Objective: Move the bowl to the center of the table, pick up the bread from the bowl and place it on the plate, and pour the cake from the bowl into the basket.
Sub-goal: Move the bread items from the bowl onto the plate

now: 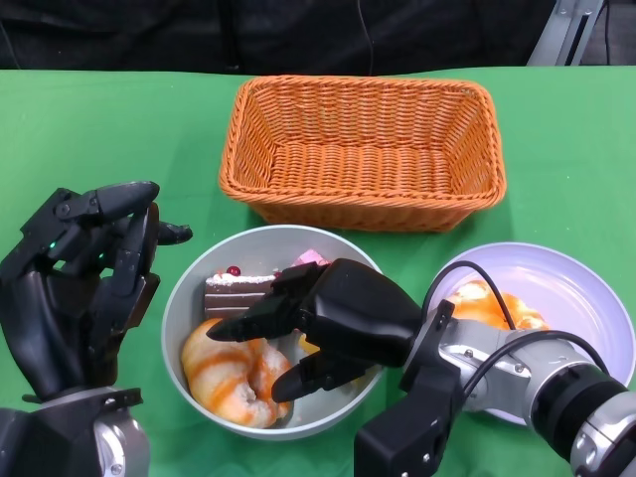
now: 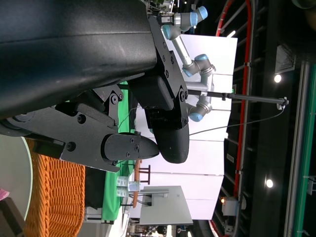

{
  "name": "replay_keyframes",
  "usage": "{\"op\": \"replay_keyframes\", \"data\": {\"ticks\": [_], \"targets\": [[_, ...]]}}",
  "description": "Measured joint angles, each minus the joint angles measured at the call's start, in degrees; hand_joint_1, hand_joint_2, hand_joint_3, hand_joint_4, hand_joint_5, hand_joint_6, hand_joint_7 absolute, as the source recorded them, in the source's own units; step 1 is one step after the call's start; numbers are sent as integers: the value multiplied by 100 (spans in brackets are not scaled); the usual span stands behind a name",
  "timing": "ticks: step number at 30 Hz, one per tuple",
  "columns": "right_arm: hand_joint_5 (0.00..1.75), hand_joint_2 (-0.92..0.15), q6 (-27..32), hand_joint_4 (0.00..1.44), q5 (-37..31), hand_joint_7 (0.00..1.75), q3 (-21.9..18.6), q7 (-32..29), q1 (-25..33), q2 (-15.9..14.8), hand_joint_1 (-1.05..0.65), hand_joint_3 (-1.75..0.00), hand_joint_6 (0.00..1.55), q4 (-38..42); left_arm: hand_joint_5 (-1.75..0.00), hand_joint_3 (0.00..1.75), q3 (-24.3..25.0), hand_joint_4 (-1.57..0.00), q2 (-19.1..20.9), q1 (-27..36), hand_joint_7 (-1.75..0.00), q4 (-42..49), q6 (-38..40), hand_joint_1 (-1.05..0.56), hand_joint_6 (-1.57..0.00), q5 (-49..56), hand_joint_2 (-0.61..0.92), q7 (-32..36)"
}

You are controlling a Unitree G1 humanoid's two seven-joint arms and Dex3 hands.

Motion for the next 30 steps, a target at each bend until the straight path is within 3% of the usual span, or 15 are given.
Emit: {"op": "replay_keyframes", "data": {"ticks": [5,9,24,30], "targets": [[28,-83,146,47,-37,0,8,-21,24,25,-66,-1,45,-4,-116,34,-5,-85,-23,0,-59,-1,0,-16,-102,0,92,0],[28,-83,306,47,-213,0,32,-388,39,47,-66,0,38,-27,-116,34,-14,-85,-24,0,-59,-2,0,-16,-102,-30,92,-1],[30,-80,836,46,-482,2,239,-1195,37,392,-69,0,49,231,-117,30,-86,-86,-29,79,-59,-113,2,-18,-103,-31,92,2],[12,-79,1135,44,-581,0,339,-1207,17,551,-68,0,42,313,-115,32,-95,-86,-100,79,-59,-117,1,-18,-102,45,92,4]]}}
